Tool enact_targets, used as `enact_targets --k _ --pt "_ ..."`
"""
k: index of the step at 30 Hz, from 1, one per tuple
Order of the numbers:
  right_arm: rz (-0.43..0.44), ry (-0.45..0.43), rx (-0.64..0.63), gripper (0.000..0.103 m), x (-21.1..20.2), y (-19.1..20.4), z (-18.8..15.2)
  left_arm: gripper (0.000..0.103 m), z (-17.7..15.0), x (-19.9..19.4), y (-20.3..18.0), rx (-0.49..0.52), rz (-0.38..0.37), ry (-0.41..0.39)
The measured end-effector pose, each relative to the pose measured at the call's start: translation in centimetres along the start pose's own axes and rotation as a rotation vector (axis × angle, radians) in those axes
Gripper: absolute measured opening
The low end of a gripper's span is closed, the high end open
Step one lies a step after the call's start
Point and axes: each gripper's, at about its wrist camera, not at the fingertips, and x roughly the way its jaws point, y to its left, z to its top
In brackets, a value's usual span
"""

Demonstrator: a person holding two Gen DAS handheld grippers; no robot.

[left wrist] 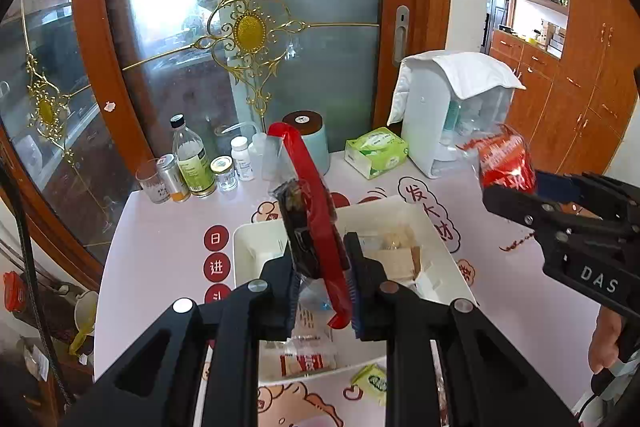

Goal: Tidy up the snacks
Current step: 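Carry both snacks over the white bin and open both grippers to drop them, then move both open grippers back to the remaining snacks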

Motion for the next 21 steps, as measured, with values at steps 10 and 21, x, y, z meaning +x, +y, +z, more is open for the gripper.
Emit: enact_targets --k 10,21 --pt "-0.027 0.027 -0.037 0.045 2.7 0.9 1.6 0.025 0.0 3.5 0.0 -0.029 0.035 0.056" --pt "-0.028 0.081 -0.012 0.059 4.2 0.8 0.0 0.093 -1.8 4.5 0.2 -0.031 0.096 0.088"
